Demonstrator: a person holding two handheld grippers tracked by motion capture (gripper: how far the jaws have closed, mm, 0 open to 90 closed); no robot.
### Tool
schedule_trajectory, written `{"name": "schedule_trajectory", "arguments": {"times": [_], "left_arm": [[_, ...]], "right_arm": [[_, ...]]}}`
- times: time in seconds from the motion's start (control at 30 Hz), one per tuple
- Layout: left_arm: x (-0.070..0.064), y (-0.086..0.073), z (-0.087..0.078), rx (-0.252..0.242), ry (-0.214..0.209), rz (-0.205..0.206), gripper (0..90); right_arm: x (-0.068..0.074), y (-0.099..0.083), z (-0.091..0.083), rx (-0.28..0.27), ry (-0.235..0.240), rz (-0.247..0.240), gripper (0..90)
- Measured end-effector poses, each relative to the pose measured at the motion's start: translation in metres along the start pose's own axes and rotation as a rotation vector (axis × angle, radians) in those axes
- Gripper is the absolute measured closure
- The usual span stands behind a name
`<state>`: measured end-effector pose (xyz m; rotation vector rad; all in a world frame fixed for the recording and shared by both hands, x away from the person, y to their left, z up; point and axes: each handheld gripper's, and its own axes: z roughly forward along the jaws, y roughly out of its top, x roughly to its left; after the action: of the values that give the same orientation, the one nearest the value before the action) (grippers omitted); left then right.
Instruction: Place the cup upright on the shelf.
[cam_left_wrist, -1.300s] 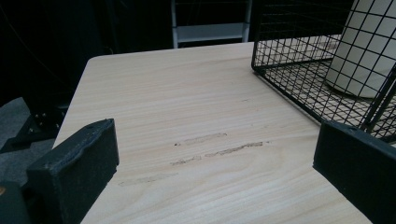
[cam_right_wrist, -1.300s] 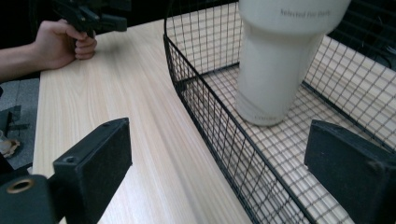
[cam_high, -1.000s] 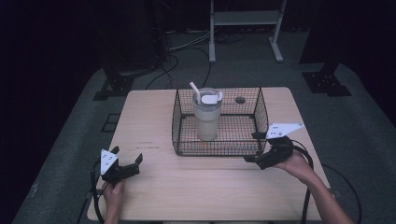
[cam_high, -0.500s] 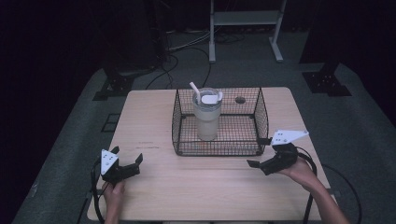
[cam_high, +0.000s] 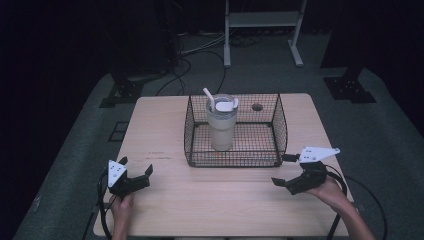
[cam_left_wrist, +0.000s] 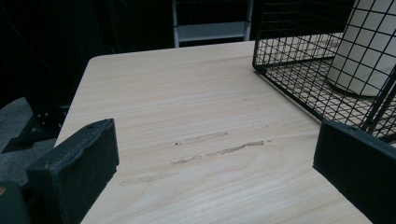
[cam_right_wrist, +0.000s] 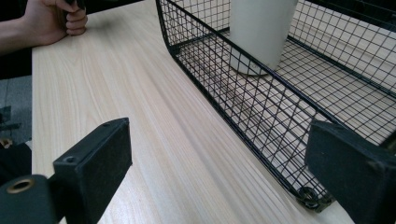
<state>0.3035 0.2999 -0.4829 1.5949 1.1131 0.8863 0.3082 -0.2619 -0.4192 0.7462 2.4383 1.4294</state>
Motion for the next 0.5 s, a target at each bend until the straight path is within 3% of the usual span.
{"name": "schedule_trajectory", "arguments": {"times": [0.5], "left_arm": [[-0.001,0.0,0.0,0.001,0.002,0.007,0.0]], "right_arm": [[-0.001,-0.024,-0.007,0.019,-0.027,0.03,7.0]]}}
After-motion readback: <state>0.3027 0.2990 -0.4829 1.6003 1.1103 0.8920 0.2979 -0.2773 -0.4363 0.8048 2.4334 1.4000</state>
